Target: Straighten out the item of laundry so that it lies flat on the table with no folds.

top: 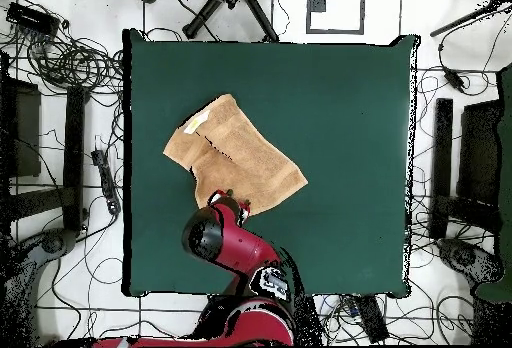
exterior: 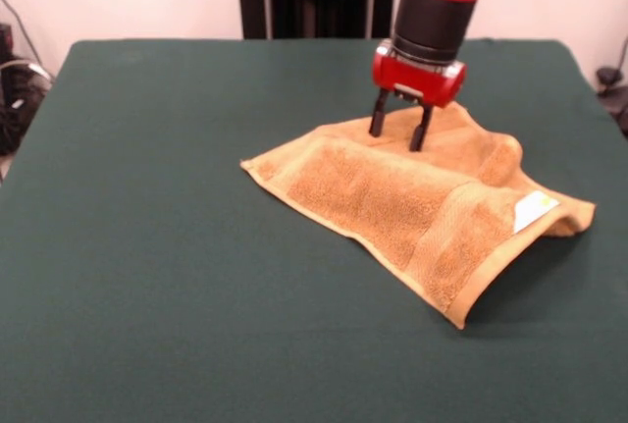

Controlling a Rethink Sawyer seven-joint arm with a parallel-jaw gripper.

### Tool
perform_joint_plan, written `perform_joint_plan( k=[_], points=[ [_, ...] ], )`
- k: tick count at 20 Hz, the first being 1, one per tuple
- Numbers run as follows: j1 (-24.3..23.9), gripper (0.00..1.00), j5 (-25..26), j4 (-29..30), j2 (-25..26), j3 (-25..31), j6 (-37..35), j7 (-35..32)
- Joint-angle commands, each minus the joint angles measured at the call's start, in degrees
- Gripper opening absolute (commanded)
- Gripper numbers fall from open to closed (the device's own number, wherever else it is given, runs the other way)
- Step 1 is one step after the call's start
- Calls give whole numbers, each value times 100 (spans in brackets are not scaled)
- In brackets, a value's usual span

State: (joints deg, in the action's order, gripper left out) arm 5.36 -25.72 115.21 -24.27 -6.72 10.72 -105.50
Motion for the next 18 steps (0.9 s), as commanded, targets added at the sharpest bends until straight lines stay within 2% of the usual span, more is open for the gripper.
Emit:
perform_joint_plan(
  k=[1, 10, 18],
  points=[
    [224, 100, -424, 300, 554, 720, -291, -1710],
    [212, 100, -314, 676, 266, 818, -294, -1756],
    [-37, 100, -38, 1043, 155, 1149, 132, -1943]
  ],
)
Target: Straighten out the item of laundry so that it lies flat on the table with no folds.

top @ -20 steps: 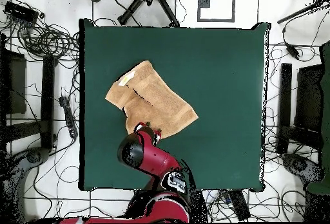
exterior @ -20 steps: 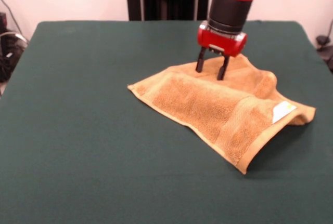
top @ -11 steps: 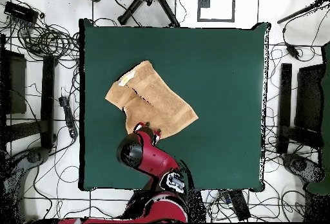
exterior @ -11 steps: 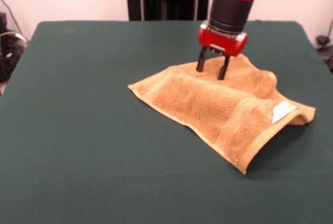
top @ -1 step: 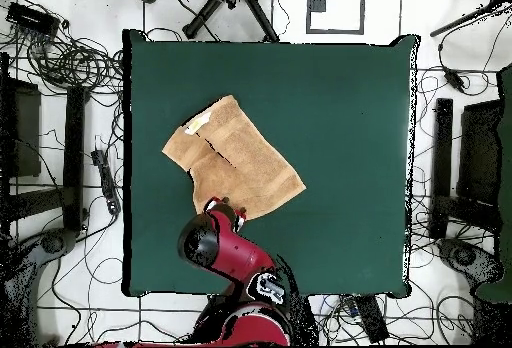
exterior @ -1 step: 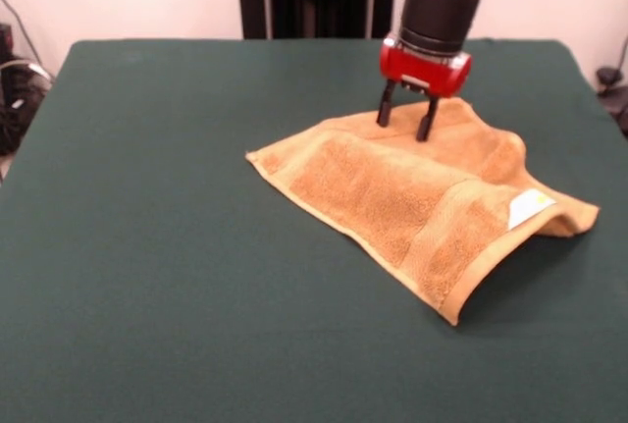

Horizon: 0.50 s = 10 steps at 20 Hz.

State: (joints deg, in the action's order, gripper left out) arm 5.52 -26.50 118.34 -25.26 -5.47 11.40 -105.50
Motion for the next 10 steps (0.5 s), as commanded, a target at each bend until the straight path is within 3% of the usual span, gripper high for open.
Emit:
perform_joint_plan(
  k=[1, 10],
  points=[
    [-78, 100, 62, 757, 265, 1072, 125, -1976],
    [-93, 100, 90, 923, 352, 1211, 497, -2167]
  ],
)
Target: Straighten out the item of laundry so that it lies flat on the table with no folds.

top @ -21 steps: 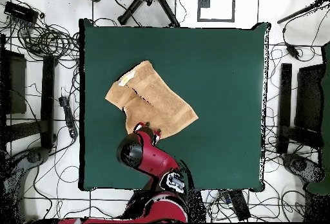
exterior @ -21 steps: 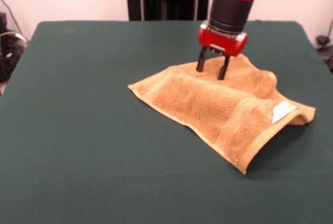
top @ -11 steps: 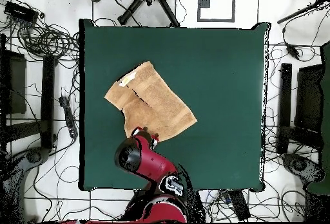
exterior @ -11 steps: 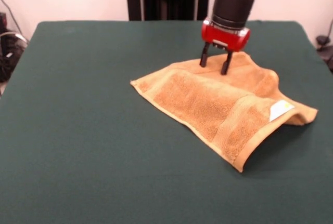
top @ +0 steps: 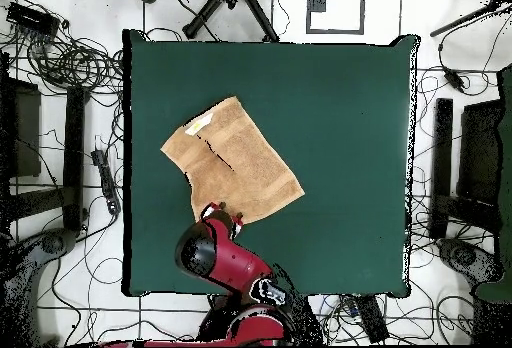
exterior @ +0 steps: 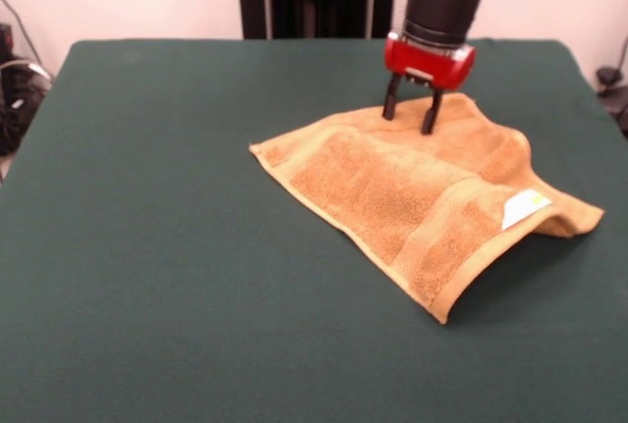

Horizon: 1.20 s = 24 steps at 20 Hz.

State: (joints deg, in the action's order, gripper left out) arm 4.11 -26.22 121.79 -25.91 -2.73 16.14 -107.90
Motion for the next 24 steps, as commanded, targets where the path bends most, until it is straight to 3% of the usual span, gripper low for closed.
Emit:
perform_joint_plan(
  k=[1, 9, 24],
  points=[
    [62, 100, 68, 599, 405, 942, 27, -1927],
    [159, 100, 6, 628, 319, 912, -110, -1914],
    [211, 100, -163, 1019, -340, 1146, -559, -1952]
  ],
)
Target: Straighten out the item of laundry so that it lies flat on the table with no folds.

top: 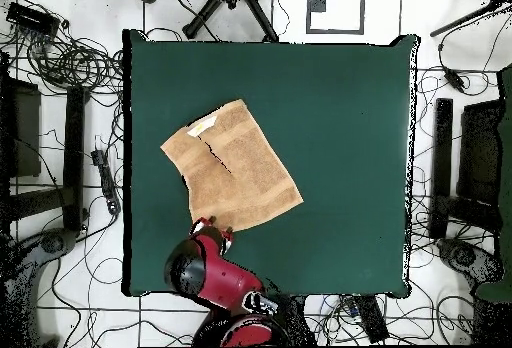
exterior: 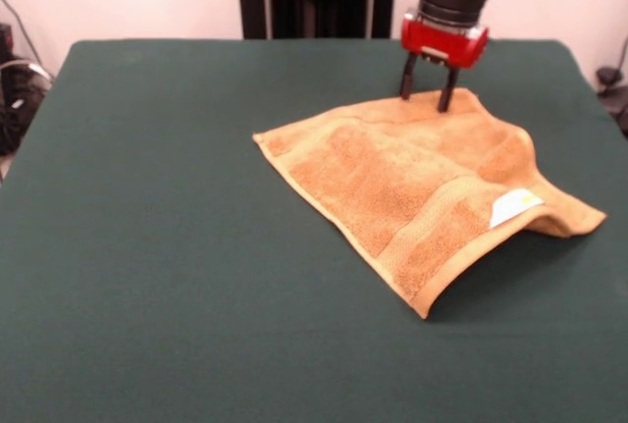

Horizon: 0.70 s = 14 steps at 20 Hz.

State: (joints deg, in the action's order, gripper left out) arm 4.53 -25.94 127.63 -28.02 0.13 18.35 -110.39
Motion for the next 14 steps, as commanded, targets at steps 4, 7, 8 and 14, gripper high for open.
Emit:
perform_joint_plan(
  k=[4, 7, 8, 14],
  points=[
    [264, 100, -291, 551, -350, 770, -936, -1621],
    [237, 100, -288, 341, -157, 706, -751, -1566],
    [203, 100, -307, 246, -95, 735, -702, -1595],
    [450, 100, -893, -475, -38, 290, -863, -1385]
  ],
)
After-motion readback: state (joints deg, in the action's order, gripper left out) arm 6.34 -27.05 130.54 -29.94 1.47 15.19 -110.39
